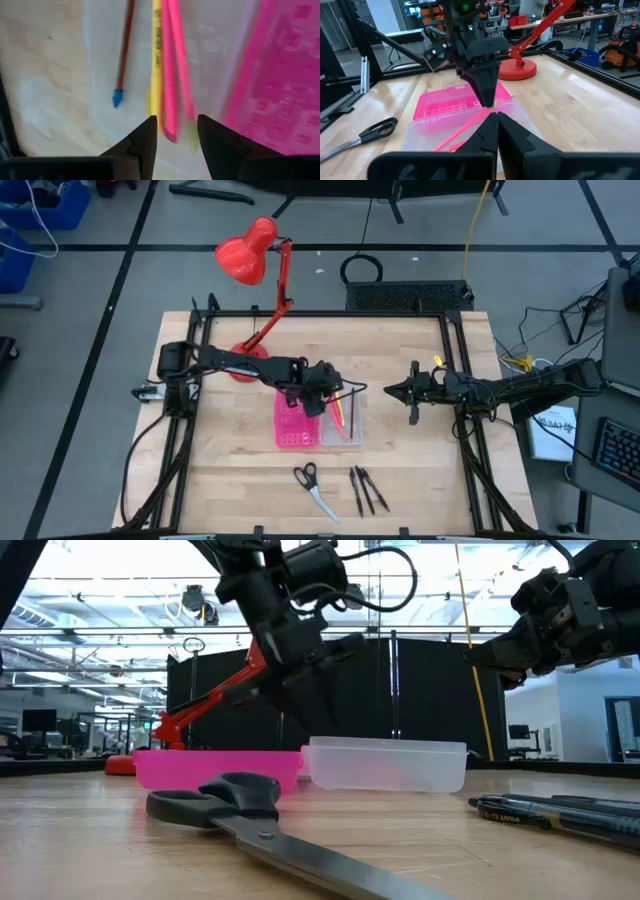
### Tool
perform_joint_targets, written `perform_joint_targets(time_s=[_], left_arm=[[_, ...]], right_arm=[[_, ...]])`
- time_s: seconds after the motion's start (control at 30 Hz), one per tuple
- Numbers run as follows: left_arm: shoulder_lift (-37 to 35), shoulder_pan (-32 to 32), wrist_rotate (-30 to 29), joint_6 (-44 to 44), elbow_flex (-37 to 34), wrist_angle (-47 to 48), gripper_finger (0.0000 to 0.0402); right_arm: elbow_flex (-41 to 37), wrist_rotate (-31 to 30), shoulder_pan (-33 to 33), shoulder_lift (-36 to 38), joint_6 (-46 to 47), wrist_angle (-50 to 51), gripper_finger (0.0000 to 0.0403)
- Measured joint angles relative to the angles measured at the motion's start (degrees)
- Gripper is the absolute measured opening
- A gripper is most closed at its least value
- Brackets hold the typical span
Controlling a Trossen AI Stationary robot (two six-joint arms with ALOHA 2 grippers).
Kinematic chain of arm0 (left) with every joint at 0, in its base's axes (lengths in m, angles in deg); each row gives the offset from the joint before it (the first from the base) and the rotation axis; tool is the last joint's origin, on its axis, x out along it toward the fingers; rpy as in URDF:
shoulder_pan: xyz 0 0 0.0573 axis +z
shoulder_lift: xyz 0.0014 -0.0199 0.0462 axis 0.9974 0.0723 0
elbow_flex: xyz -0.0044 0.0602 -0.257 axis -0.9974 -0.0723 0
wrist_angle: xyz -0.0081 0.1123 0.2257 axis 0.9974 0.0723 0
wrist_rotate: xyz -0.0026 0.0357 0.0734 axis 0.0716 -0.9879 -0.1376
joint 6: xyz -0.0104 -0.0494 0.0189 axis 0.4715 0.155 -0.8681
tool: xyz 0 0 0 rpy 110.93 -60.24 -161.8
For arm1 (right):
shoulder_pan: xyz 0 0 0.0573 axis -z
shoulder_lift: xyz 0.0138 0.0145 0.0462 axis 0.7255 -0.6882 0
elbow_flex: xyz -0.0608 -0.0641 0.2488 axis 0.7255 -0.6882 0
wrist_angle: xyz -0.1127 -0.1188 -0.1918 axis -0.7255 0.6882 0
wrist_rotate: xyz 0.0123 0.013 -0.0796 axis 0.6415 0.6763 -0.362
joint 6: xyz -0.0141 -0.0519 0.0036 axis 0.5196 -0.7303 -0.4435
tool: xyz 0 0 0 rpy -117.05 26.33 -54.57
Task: Pick & place school supplies into a supply box
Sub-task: Put the pink pencil into the pink supply box, then put the right black pen into the pink supply box
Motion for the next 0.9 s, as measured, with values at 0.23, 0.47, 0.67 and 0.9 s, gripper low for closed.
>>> perform_joint_targets(time_s=[0.23, 0.47, 0.67, 0.9], left_arm=[[-1.9, -0.5, 0.3, 0.5, 0.0, -0.3, 0.0148], [-4.3, -1.4, -0.3, 0.9, 0.0, 5.1, 0.0116], [-16.0, -0.1, 4.5, 9.1, -4.6, 8.0, 0.001], [-39.4, 1.7, 16.2, 19.8, -28.1, -11.7, 0.0004]], right_arm=[[0.0, 0.0, 0.0, 0.0, 1.3, -0.6, 0.0], [0.0, 0.0, 0.0, 0.0, 1.2, -0.2, 0.0], [0.0, 0.0, 0.0, 0.0, 1.1, 0.0, 0.0], [0.0, 0.0, 0.0, 0.0, 1.3, 1.3, 0.0]])
